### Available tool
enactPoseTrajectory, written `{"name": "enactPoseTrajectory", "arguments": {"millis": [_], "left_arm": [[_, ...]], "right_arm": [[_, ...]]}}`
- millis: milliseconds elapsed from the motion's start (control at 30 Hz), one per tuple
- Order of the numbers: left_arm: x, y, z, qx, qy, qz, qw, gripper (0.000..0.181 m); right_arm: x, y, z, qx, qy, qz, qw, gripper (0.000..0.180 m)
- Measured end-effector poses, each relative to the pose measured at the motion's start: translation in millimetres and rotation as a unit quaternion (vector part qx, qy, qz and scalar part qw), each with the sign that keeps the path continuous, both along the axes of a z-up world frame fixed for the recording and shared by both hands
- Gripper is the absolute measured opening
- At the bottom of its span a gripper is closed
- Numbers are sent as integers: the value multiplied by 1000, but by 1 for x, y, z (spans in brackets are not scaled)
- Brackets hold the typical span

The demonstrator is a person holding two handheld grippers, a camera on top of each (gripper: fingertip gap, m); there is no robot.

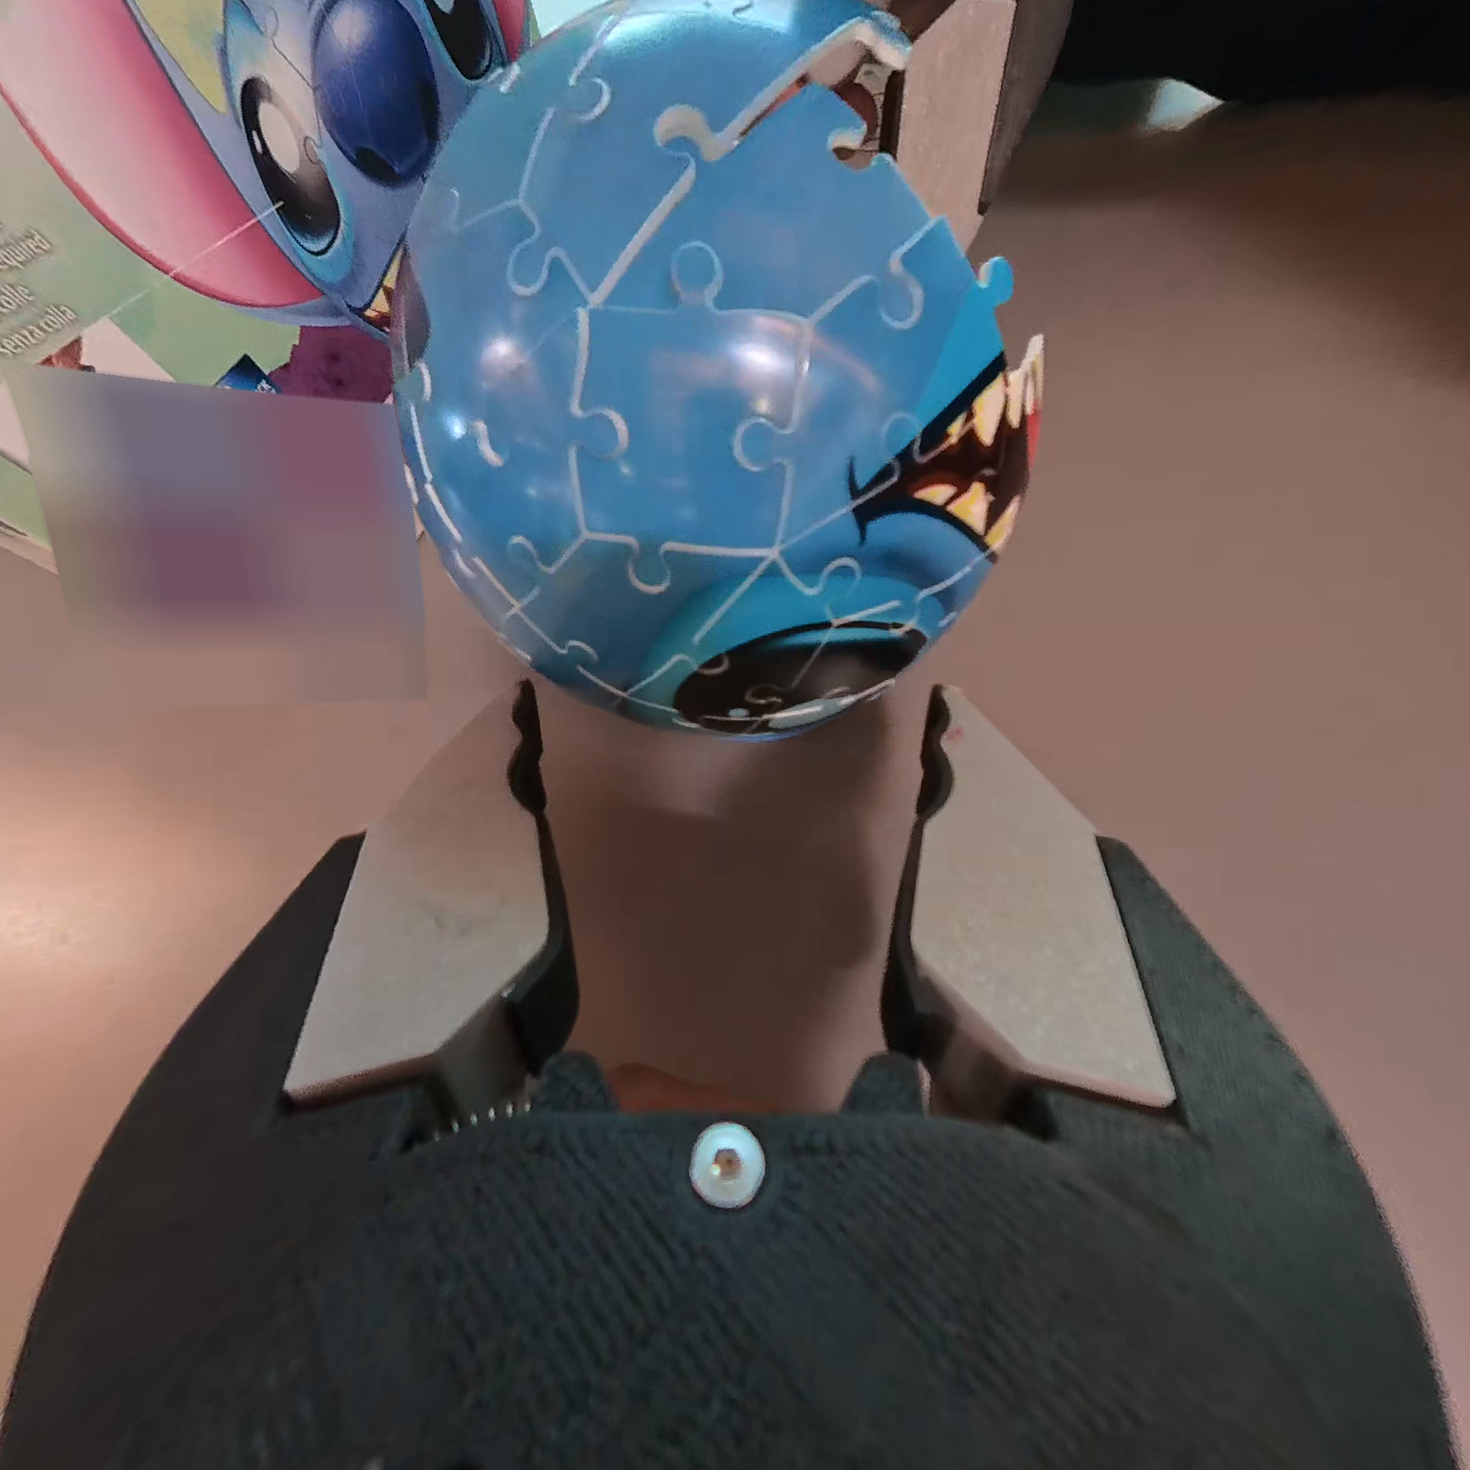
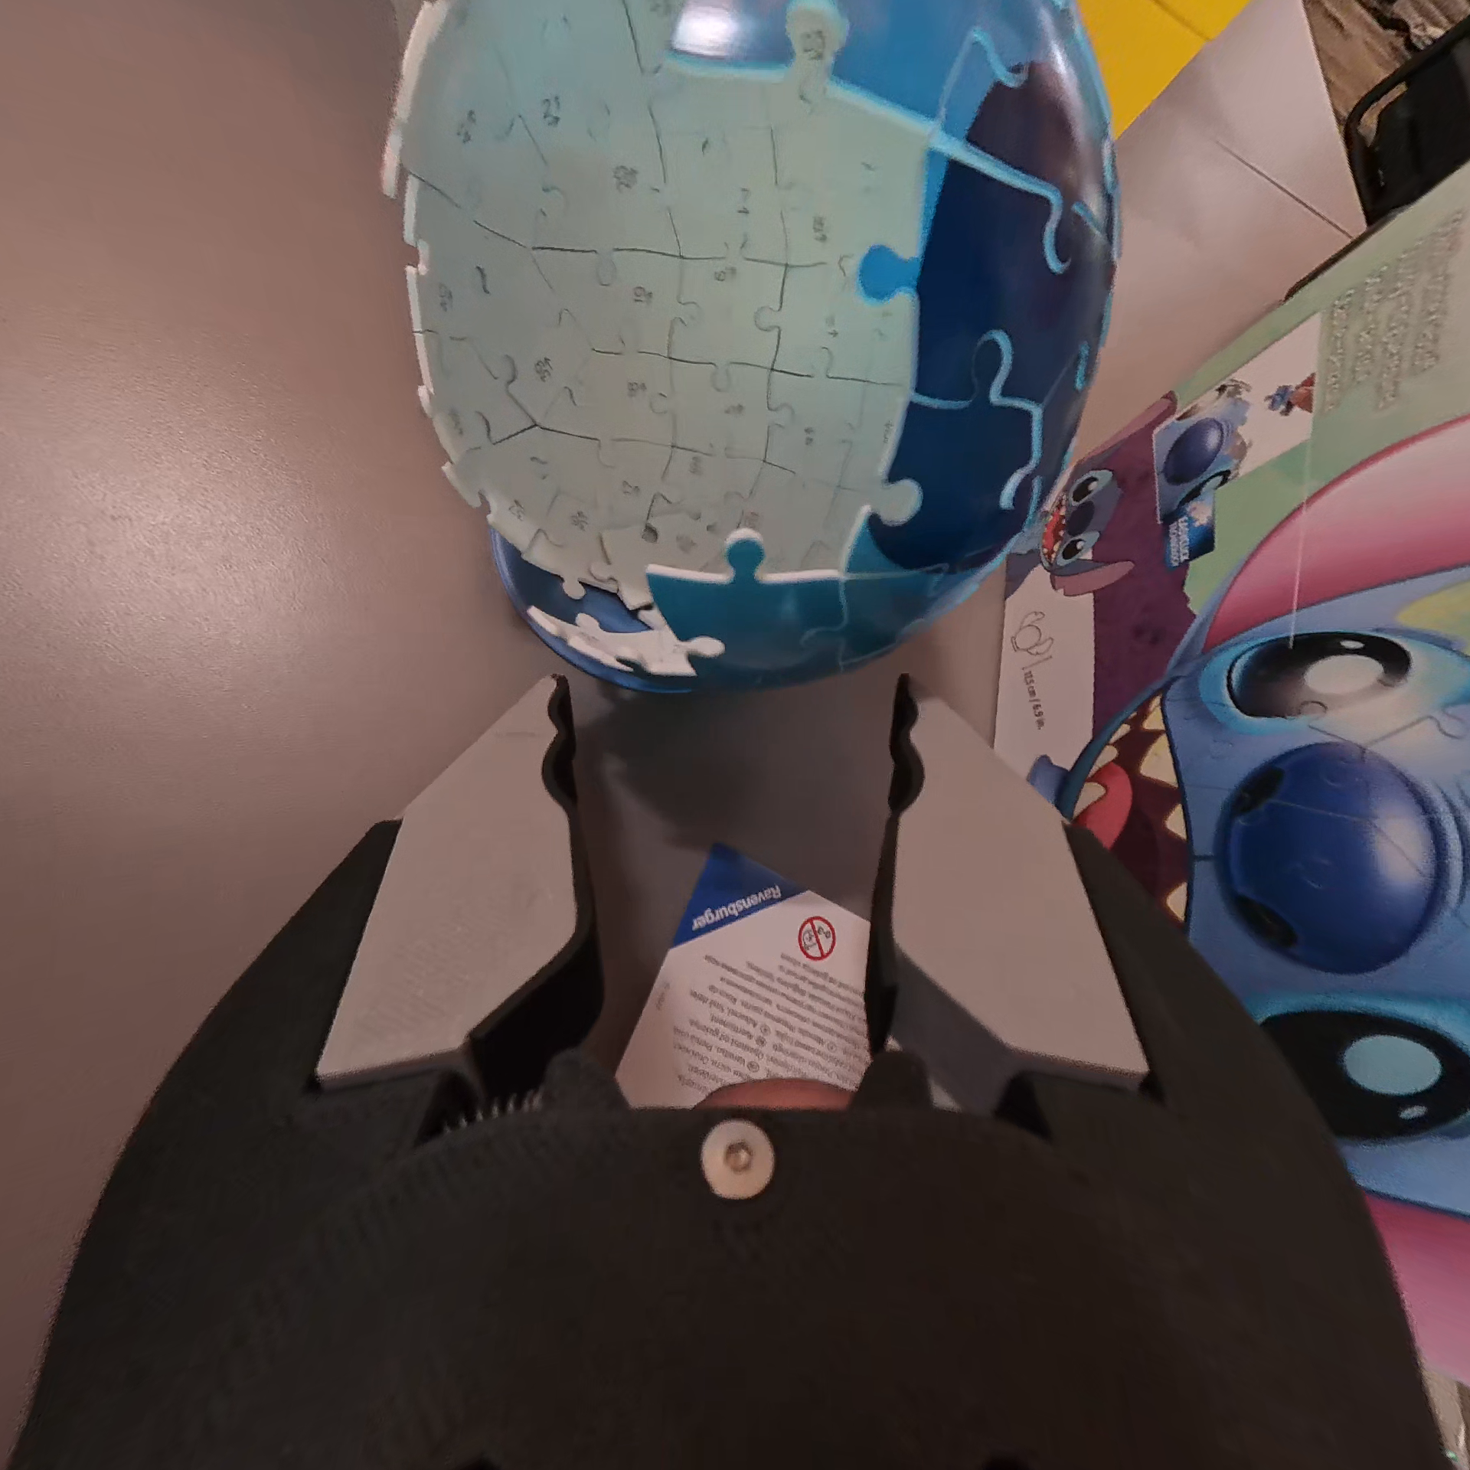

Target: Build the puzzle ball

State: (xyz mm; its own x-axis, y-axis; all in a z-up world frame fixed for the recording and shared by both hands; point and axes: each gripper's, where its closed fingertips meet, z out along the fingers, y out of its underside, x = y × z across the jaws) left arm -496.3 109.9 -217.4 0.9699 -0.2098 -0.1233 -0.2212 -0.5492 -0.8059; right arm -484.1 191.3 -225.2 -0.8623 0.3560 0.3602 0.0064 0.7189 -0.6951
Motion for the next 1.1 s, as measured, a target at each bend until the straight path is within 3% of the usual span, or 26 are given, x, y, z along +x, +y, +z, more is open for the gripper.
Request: {"name": "enactPoseTrajectory", "arguments": {"millis": [367,567,767,1100], "left_arm": [[1,-8,4,-4,-32,-23,999,92],[4,-13,8,-6,-33,-29,999,93],[6,-9,6,-18,-29,-31,999,99],[8,-6,3,-53,-49,-50,996,104]], "right_arm": [[9,-12,0,7,3,15,1000,78],[11,-11,7,-5,3,16,1000,67],[2,-12,0,-4,-6,11,1000,84],[0,-19,-9,10,-31,43,999,86]]}}
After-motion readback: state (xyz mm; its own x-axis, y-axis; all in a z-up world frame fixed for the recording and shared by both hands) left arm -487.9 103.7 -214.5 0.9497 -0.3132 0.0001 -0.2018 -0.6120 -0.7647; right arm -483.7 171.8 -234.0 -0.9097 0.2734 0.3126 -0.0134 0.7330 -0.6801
